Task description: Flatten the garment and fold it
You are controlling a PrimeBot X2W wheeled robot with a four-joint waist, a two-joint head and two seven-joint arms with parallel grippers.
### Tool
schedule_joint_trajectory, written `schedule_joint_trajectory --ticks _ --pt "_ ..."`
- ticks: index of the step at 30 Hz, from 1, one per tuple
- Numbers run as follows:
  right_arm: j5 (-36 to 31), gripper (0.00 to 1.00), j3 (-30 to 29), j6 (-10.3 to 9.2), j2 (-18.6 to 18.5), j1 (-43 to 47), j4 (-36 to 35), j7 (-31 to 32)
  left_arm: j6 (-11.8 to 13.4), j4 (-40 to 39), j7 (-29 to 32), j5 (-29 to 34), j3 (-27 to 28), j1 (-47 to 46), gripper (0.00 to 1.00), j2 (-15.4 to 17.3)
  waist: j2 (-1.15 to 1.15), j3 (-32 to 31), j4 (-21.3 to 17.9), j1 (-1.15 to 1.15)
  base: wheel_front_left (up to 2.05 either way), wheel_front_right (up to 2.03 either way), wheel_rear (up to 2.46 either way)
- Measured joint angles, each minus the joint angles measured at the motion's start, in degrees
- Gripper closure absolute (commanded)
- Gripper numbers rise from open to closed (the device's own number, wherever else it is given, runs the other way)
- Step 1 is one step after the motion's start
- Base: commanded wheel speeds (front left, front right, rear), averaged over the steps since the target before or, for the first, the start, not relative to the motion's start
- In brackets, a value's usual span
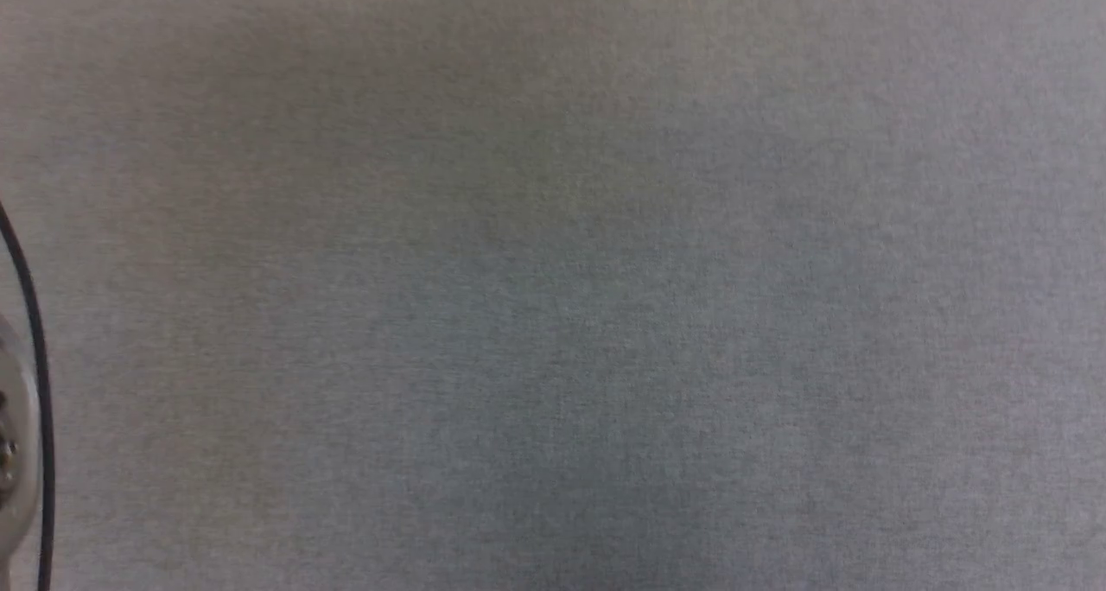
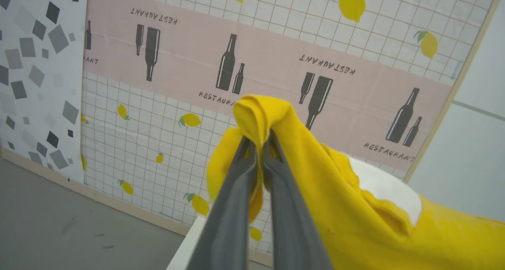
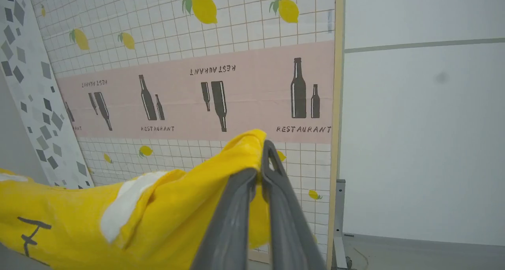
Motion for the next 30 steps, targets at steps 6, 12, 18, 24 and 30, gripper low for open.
schedule_joint_trajectory --ticks 6,12,18,24,30 --pt "-3.4 1.00 -2.5 0.00 0.4 -5.1 5.0 -4.6 -0.7 3.6 -4.6 -0.7 0.9 -2.5 1.00 -0.3 0.00 4.4 -1.1 0.00 0.00 0.00 0.00" --pt "-2.7 1.00 -2.7 0.00 0.3 -5.5 7.8 -6.3 -2.9 7.6 -7.4 -1.8 1.0 -2.2 1.00 -1.3 0.00 8.0 -1.0 0.00 0.00 0.00 0.00" --pt "3.8 1.00 3.0 0.00 -0.9 -0.9 7.5 -7.8 -6.9 11.7 -9.5 -4.5 0.5 1.2 1.00 -3.3 0.00 8.0 0.4 0.00 0.00 0.00 0.00" --pt "14.8 1.00 8.7 0.00 -2.7 13.0 3.8 -9.9 -10.3 14.9 -11.5 -6.9 -1.2 9.3 1.00 -5.5 0.00 4.1 1.5 0.00 0.00 0.00 0.00" --pt "24.2 1.00 13.8 0.00 -4.7 33.6 -4.0 -10.0 -11.3 13.8 -12.4 -9.7 -4.7 24.3 1.00 -8.1 0.00 -3.0 2.3 -0.01 0.00 0.00 0.00"
